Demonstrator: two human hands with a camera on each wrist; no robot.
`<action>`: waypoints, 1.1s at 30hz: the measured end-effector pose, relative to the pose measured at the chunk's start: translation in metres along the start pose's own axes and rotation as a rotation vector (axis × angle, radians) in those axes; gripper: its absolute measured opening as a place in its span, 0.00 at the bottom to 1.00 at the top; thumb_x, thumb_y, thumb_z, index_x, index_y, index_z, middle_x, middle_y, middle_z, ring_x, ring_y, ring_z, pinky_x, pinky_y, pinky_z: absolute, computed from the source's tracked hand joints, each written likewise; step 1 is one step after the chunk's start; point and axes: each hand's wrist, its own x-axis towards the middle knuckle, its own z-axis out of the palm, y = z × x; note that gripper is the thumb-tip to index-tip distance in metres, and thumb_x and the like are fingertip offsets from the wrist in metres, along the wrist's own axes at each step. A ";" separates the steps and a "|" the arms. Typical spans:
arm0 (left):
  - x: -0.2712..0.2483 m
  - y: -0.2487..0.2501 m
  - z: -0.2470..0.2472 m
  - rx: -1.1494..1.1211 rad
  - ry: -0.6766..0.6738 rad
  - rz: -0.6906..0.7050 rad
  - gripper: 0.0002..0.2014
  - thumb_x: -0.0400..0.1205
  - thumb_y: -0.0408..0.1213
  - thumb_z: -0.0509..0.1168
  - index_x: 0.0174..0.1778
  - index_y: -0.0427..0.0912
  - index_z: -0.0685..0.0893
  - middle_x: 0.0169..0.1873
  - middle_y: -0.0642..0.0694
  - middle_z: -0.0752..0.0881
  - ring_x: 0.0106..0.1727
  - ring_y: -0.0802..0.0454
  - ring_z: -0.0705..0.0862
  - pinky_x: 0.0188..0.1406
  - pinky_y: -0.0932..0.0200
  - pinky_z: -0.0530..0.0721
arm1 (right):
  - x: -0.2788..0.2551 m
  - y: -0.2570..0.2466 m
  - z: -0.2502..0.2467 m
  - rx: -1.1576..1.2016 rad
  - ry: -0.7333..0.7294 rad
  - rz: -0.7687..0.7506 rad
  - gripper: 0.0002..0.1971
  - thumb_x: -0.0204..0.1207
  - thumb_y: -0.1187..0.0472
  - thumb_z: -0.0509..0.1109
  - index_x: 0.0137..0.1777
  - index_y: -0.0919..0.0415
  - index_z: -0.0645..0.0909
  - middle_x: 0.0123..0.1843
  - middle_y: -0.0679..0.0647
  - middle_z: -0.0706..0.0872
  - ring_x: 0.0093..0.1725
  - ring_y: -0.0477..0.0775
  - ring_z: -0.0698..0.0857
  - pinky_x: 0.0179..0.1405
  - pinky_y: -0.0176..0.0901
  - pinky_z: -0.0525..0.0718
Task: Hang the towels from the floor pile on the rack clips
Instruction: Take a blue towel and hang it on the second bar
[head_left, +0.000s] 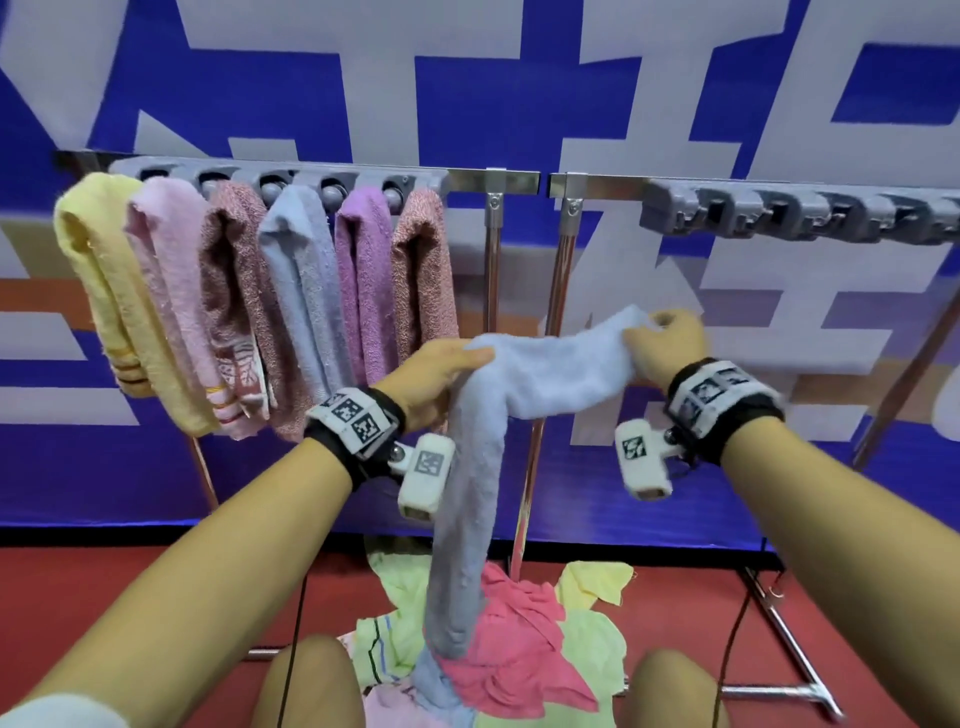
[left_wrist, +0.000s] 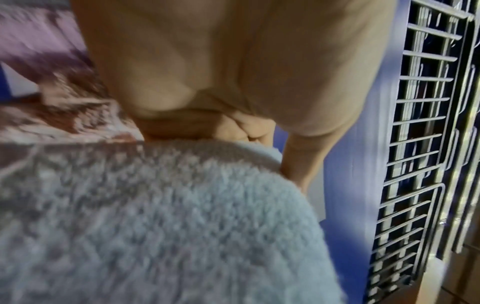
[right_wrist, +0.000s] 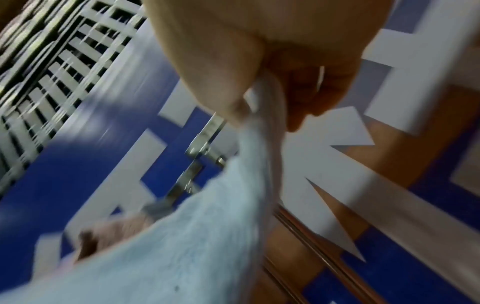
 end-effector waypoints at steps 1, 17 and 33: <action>0.005 0.007 0.007 -0.001 -0.020 0.023 0.11 0.83 0.32 0.65 0.56 0.29 0.85 0.40 0.39 0.91 0.40 0.48 0.89 0.44 0.57 0.88 | -0.011 -0.001 0.007 -0.086 -0.064 -0.028 0.23 0.66 0.50 0.75 0.59 0.60 0.82 0.54 0.59 0.85 0.56 0.57 0.83 0.60 0.51 0.81; -0.010 0.071 0.043 0.189 -0.178 0.024 0.06 0.81 0.28 0.65 0.42 0.29 0.83 0.27 0.45 0.85 0.28 0.54 0.84 0.32 0.60 0.80 | -0.067 -0.071 -0.004 0.304 -0.741 -0.219 0.15 0.82 0.53 0.69 0.38 0.63 0.85 0.37 0.61 0.85 0.38 0.56 0.82 0.40 0.49 0.82; 0.016 0.129 0.117 -0.001 -0.226 0.004 0.09 0.81 0.40 0.66 0.47 0.36 0.84 0.44 0.38 0.86 0.49 0.41 0.84 0.59 0.46 0.82 | -0.050 -0.085 -0.101 0.465 -0.625 0.048 0.05 0.70 0.57 0.67 0.43 0.57 0.77 0.28 0.53 0.76 0.26 0.53 0.73 0.24 0.38 0.73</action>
